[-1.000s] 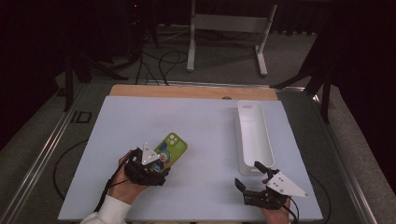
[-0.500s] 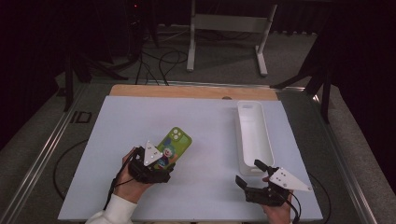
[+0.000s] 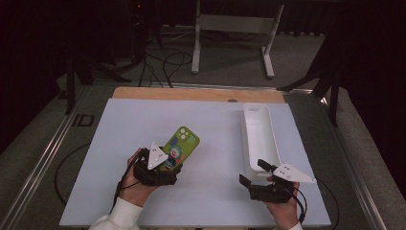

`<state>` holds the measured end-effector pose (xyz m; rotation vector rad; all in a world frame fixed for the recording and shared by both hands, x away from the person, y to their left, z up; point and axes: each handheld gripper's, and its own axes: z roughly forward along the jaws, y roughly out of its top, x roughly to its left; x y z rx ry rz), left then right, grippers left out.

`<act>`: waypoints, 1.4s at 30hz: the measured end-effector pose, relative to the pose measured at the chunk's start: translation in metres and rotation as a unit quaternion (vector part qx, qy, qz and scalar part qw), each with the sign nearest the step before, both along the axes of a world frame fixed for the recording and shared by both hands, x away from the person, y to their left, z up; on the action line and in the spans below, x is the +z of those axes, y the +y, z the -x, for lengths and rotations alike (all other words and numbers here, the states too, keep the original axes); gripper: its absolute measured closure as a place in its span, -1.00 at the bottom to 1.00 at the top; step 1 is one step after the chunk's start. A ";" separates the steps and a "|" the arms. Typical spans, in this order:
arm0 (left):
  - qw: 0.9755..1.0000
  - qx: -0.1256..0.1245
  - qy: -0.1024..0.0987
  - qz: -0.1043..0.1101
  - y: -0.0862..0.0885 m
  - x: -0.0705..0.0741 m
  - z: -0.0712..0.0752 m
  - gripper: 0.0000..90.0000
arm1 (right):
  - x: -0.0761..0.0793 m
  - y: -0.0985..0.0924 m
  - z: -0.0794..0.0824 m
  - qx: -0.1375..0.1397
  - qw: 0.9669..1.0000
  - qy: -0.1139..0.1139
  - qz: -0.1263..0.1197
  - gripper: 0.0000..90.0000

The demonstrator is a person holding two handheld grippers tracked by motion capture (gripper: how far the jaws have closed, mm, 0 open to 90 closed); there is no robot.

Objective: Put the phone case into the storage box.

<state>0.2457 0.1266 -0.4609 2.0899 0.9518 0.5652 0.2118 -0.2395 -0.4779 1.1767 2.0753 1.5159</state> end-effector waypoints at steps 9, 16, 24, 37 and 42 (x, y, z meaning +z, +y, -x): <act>1.000 0.002 -0.016 0.005 -0.004 0.003 -0.001 -0.64 | 0.010 0.009 -0.011 0.012 1.000 0.015 0.000 -0.81; 1.000 -0.002 -0.020 0.007 -0.008 0.004 -0.002 -0.64 | 0.018 0.015 -0.021 0.017 1.000 0.025 -0.005 -0.81; 1.000 -0.006 -0.027 0.011 -0.012 0.007 -0.002 -0.64 | 0.026 0.024 -0.029 0.028 0.999 0.027 -0.010 -0.81; 0.999 -0.017 -0.040 0.005 -0.020 0.011 -0.002 -0.64 | 0.030 0.038 -0.041 0.045 0.998 0.041 -0.034 -0.81; 0.999 -0.023 -0.045 0.004 -0.023 0.013 -0.002 -0.64 | 0.032 0.043 -0.046 0.053 0.997 0.043 -0.037 -0.72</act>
